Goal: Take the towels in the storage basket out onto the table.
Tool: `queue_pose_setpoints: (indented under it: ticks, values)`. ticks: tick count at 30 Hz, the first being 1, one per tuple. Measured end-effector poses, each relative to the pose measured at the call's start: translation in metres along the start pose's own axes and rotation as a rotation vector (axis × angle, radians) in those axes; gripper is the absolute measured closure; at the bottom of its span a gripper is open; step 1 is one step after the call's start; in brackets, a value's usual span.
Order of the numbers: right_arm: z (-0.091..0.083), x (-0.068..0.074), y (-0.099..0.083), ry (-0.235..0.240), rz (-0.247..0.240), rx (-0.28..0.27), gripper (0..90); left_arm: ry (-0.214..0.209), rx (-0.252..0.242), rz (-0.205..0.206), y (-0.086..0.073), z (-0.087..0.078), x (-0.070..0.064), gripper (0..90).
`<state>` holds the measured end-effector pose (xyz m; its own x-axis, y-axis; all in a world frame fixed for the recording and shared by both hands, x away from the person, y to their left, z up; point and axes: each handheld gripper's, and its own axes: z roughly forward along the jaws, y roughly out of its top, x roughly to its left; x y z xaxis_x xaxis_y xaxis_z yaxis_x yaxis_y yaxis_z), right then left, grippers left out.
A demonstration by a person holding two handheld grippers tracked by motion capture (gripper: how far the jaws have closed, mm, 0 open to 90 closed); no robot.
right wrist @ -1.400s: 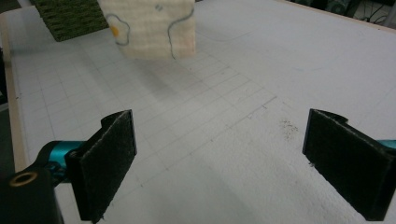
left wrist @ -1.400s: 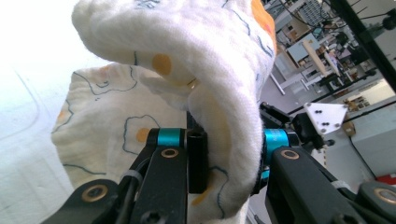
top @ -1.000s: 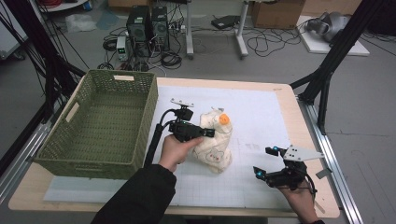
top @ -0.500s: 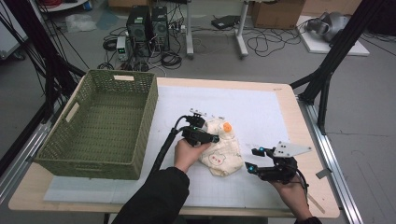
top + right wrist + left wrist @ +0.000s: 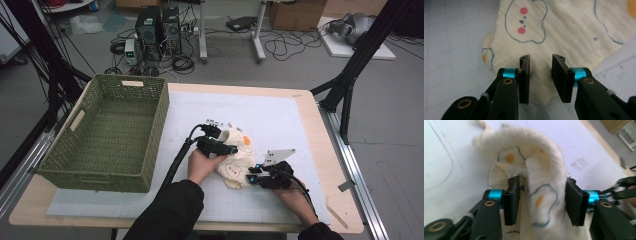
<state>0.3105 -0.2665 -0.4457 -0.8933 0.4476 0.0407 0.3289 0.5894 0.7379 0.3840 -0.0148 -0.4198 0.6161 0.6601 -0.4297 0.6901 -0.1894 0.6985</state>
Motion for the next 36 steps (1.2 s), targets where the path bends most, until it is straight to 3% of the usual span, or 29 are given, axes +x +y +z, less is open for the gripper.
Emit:
queue_pose_setpoints:
  ticks: [3,7,13,22,27,31,36]
  values:
    - [-0.001,-0.002,-0.001,0.024,0.015,0.0,81.9,-0.02,-0.051,0.017,0.004,-0.015,-0.002,43.7]
    - [-0.009,0.0,-0.003,0.027,0.001,0.014,83.4,-0.03,-0.092,0.027,0.0,-0.032,0.0,43.4]
    - [-0.032,0.002,-0.014,0.002,0.019,0.008,83.4,-0.034,-0.093,0.027,-0.01,-0.042,0.005,46.6]
    - [-0.053,0.008,-0.03,-0.031,0.023,0.038,82.5,-0.009,-0.04,0.057,-0.022,-0.032,0.003,56.3]
    - [-0.061,0.009,-0.033,-0.038,0.034,0.011,80.1,0.041,0.014,0.062,-0.027,-0.014,0.005,59.0]
    - [-0.057,0.009,-0.033,-0.017,0.036,0.011,73.1,0.093,0.056,0.099,-0.032,0.0,0.004,59.7]
    - [-0.046,0.007,-0.032,-0.001,0.027,0.039,71.6,0.183,0.05,0.177,-0.034,0.001,-0.002,76.9]
